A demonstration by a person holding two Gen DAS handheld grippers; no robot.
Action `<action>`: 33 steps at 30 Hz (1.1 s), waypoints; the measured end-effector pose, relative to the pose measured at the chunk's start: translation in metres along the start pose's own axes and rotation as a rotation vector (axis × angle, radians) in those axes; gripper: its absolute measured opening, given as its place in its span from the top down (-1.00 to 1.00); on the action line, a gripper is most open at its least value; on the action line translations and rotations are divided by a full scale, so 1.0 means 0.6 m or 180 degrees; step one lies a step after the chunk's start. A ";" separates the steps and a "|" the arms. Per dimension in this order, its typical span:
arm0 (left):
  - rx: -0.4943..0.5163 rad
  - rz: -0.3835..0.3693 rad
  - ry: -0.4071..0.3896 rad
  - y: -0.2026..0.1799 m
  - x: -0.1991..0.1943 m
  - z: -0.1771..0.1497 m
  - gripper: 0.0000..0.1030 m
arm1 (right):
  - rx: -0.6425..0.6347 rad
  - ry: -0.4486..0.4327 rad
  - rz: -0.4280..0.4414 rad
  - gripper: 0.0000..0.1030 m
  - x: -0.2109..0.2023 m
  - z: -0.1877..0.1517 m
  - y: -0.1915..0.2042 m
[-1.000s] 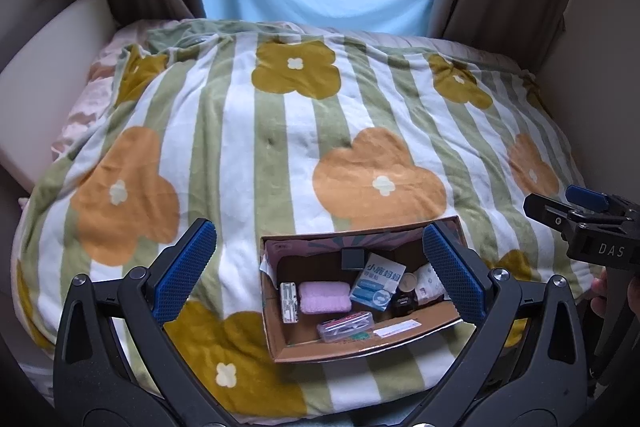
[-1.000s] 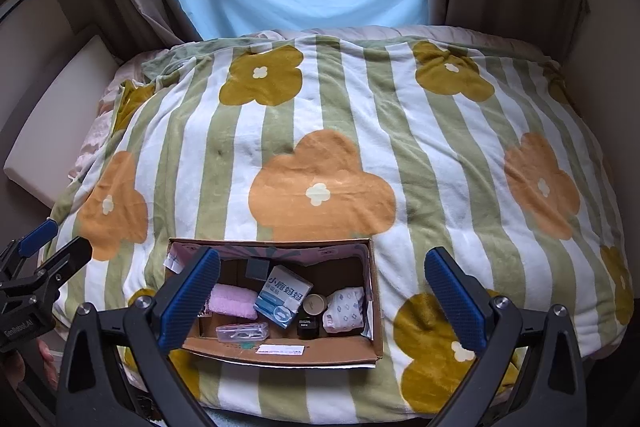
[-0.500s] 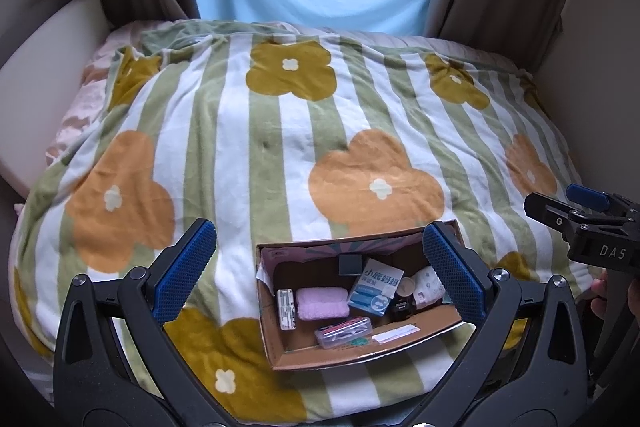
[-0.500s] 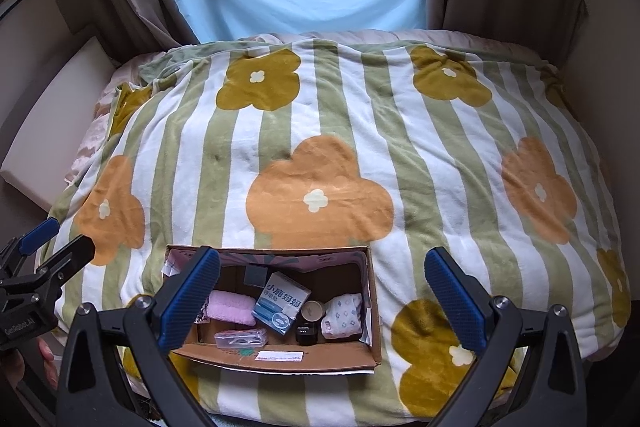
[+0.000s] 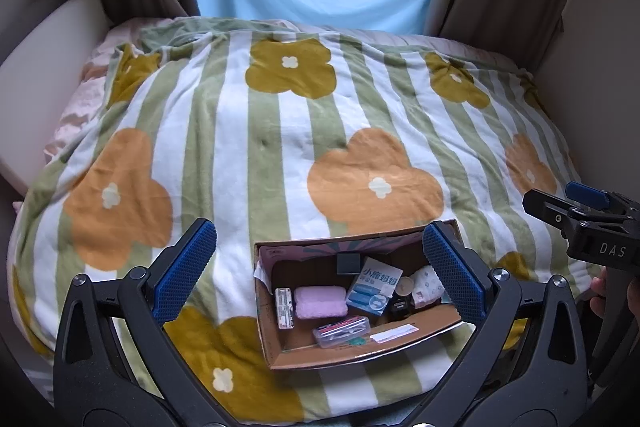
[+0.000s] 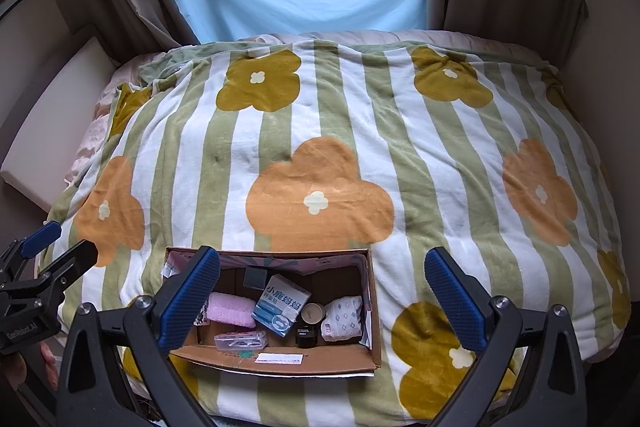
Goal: Organize objects
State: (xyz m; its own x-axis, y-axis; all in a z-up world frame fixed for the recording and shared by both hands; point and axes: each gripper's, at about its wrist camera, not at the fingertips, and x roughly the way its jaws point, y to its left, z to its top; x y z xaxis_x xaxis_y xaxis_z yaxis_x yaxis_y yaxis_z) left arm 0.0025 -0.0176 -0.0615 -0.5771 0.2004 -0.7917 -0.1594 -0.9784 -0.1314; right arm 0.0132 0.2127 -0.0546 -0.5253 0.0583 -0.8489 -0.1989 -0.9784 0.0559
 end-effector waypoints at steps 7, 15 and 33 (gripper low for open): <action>-0.0002 0.0008 -0.0010 0.001 -0.001 -0.001 -1.00 | -0.0015 -0.0022 -0.0002 -0.98 -0.001 0.005 0.001; -0.0011 0.0039 -0.0027 0.000 -0.008 -0.009 -1.00 | -0.0058 -0.0068 0.0020 -0.98 -0.006 0.008 0.003; -0.0023 0.0056 -0.0033 0.007 -0.016 -0.010 -1.00 | -0.0088 -0.0124 0.0036 -0.98 -0.013 0.008 0.007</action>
State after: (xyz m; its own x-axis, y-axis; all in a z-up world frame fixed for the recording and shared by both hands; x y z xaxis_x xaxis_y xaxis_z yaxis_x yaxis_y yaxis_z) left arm 0.0122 -0.0242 -0.0584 -0.5880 0.1838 -0.7877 -0.1436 -0.9821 -0.1219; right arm 0.0124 0.2090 -0.0454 -0.5592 0.0542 -0.8273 -0.1701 -0.9841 0.0505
